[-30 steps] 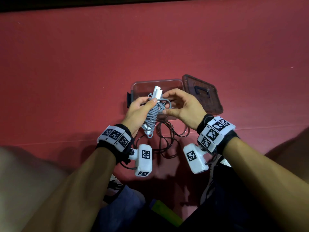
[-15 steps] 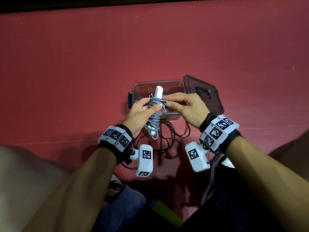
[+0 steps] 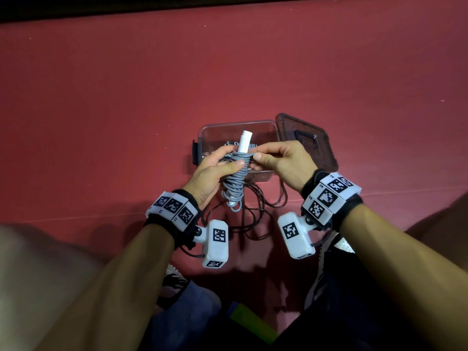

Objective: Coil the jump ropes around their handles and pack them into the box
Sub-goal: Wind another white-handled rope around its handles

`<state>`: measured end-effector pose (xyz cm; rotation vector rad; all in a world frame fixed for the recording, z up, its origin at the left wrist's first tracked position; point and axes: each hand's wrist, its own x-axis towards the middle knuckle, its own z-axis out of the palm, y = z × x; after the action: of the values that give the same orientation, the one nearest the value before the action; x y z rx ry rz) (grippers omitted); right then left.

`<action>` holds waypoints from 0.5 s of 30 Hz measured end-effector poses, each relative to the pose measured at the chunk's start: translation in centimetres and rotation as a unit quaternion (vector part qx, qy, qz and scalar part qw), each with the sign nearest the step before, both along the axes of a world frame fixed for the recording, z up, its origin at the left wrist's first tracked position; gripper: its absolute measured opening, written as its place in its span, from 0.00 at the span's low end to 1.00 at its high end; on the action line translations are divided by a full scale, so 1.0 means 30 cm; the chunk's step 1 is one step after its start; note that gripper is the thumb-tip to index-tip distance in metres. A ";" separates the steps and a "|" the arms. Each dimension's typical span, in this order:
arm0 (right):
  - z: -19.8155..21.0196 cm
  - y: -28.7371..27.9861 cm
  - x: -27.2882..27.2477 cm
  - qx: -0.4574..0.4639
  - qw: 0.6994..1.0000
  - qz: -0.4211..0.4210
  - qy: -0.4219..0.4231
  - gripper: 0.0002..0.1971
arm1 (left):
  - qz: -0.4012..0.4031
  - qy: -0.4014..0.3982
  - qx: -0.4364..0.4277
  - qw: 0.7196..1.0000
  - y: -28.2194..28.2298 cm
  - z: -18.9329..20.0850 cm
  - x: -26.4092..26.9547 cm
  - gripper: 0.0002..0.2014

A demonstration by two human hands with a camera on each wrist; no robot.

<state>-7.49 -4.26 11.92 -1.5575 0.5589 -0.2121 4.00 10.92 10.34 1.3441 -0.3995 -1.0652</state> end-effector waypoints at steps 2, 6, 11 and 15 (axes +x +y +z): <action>0.000 0.000 0.002 0.005 1.000 -0.008 0.008 0.06 | 0.002 -0.014 0.005 1.000 -0.003 0.008 -0.003 0.22; 0.010 0.009 0.006 0.010 1.000 -0.010 0.010 0.04 | 0.018 -0.030 0.015 0.999 -0.005 0.006 -0.012 0.22; 0.004 0.005 0.009 0.015 1.000 -0.017 0.009 0.03 | 0.022 -0.042 0.038 0.998 -0.006 0.002 -0.008 0.18; 0.006 0.010 0.012 0.018 1.000 -0.022 0.003 0.01 | 0.005 -0.027 0.049 0.998 -0.006 -0.006 -0.008 0.12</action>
<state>-7.12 -3.96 12.10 -1.5130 0.6001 -0.2299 3.76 10.73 10.17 1.4632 -0.3832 -1.0532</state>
